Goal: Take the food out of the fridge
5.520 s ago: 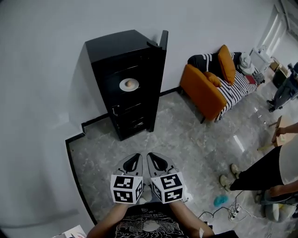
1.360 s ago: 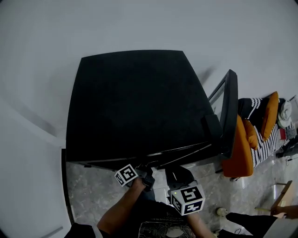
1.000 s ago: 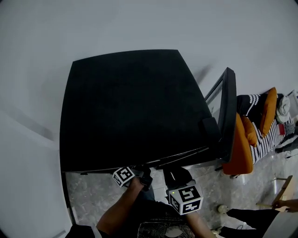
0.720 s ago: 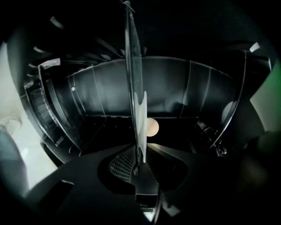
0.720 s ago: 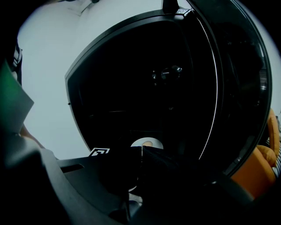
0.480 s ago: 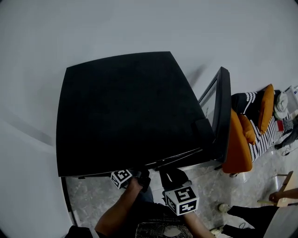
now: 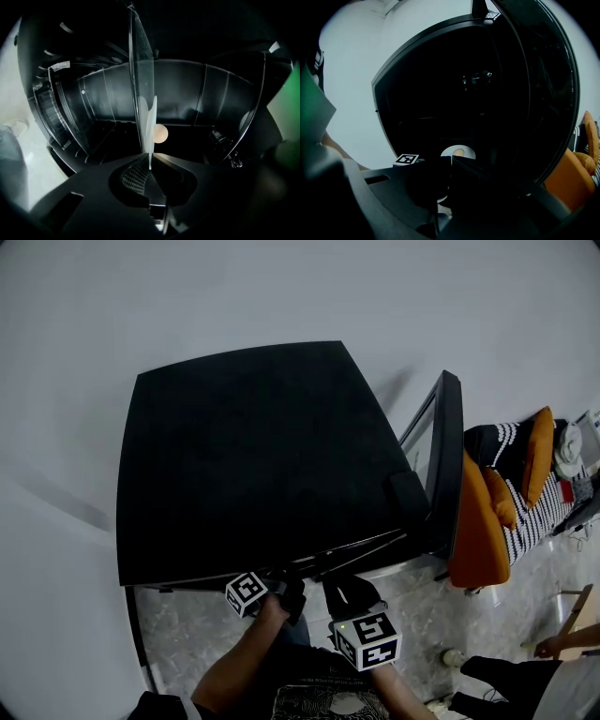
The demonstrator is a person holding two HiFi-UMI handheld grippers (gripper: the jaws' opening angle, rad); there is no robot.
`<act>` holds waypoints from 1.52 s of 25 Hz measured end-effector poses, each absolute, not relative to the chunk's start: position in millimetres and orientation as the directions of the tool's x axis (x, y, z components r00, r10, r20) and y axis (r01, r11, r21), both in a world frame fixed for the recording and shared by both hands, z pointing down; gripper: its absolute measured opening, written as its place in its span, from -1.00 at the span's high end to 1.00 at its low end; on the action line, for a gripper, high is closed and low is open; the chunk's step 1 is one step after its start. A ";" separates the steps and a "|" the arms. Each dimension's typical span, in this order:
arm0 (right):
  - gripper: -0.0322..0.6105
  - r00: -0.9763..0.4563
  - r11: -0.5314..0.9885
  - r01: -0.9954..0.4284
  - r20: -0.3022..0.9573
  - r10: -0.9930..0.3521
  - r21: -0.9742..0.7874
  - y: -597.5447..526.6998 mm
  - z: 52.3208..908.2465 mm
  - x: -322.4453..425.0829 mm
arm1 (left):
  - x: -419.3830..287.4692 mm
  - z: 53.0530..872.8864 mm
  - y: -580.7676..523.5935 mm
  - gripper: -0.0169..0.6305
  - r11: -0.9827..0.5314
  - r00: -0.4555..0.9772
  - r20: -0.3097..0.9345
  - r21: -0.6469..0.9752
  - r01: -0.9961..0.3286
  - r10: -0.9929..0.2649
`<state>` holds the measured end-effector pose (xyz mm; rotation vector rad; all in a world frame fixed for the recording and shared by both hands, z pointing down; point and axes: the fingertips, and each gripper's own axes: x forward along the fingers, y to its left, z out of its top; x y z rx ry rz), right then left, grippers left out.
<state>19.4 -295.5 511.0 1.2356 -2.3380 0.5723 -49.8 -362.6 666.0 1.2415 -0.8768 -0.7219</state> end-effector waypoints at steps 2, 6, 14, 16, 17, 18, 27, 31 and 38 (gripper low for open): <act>0.83 -0.510 0.516 -0.841 0.551 -0.660 -0.161 -294.3 511.6 19.6 | -50.7 662.5 -363.1 0.88 0.172 0.487 0.143 0.985 0.014 -0.862; 0.83 -0.505 0.499 -0.849 0.542 -0.671 -0.174 -292.2 509.7 24.2 | -51.2 642.9 -360.4 0.88 0.086 0.482 0.050 0.995 0.052 -0.875; 0.83 -0.521 0.492 -0.847 0.495 -0.695 -0.202 -272.5 490.2 34.3 | -45.2 582.1 -324.3 0.88 -0.005 0.474 -0.026 0.999 0.045 -0.880; 0.83 -0.526 0.505 -0.843 0.475 -0.706 -0.183 -262.2 483.0 34.8 | -42.1 558.3 -310.6 0.88 -0.045 0.461 -0.077 0.996 0.081 -0.884; 0.83 -0.528 0.513 -0.841 0.466 -0.710 -0.171 -256.8 480.0 35.3 | -40.9 549.8 -302.8 0.88 -0.057 0.458 -0.090 0.995 0.084 -0.885; 0.83 -0.530 0.519 -0.839 0.459 -0.713 -0.163 -251.4 477.7 36.0 | -39.8 542.7 -295.2 0.88 -0.066 0.456 -0.095 0.995 0.080 -0.885; 0.83 -0.559 0.547 -0.822 0.416 -0.717 -0.161 -201.4 462.1 48.4 | -19.5 492.1 -229.9 0.88 -0.110 0.437 -0.119 0.993 0.044 -0.892; 0.83 -0.561 0.546 -0.822 0.399 -0.725 -0.163 -174.4 455.2 54.4 | -12.5 471.7 -196.7 0.88 -0.123 0.427 -0.127 0.992 0.036 -0.895; 0.83 -0.568 0.547 -0.819 0.376 -0.732 -0.174 -135.7 450.7 53.6 | -13.5 455.0 -144.3 0.88 -0.124 0.407 -0.120 0.992 0.017 -0.905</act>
